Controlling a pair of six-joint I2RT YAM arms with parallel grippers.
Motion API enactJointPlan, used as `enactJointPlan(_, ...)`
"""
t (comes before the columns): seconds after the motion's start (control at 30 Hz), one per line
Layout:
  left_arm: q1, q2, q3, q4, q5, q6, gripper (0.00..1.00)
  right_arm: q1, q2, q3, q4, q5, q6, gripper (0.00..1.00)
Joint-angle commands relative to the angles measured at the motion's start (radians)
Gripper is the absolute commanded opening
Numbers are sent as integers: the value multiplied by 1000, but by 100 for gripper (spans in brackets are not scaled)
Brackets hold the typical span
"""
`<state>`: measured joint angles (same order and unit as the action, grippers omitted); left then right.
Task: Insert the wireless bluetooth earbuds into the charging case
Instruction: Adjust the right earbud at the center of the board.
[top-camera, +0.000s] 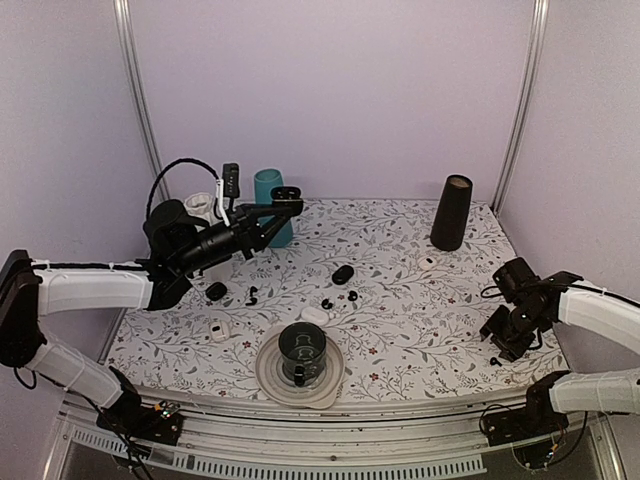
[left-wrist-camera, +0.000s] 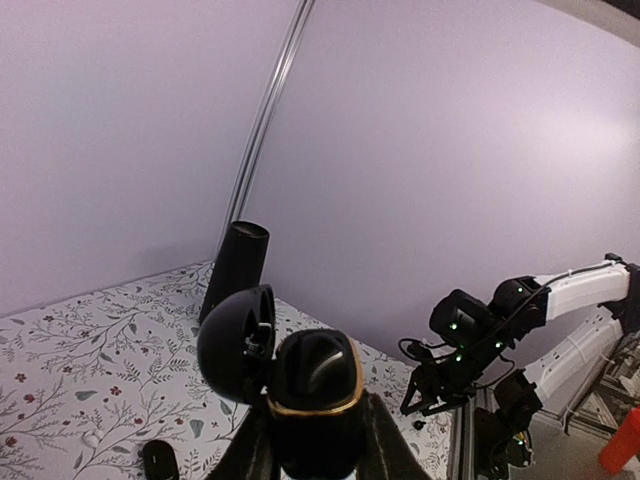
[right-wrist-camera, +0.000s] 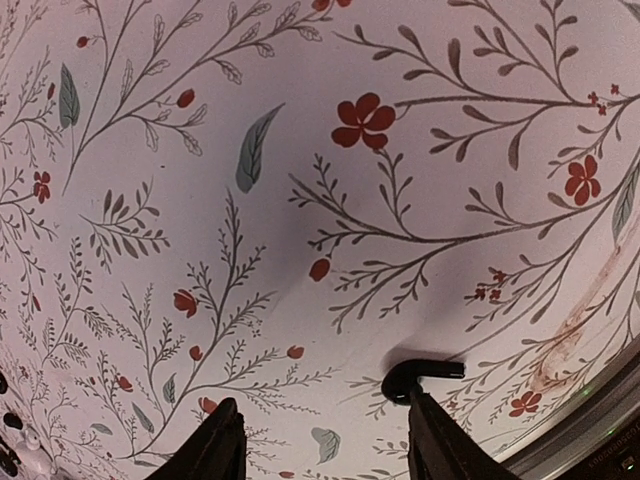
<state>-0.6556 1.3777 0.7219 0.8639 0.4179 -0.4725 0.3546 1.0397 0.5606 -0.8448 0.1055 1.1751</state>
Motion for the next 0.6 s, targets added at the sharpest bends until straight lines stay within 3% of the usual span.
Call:
enactJointPlan(0.0, 14, -25, -18, 27, 4, 3, 0, -35, 36, -21, 24, -31, -35, 54)
enactJointPlan(0.57, 20, -49, -21, 8, -11, 18, 0, -86, 151, -28, 56, -110, -82, 38)
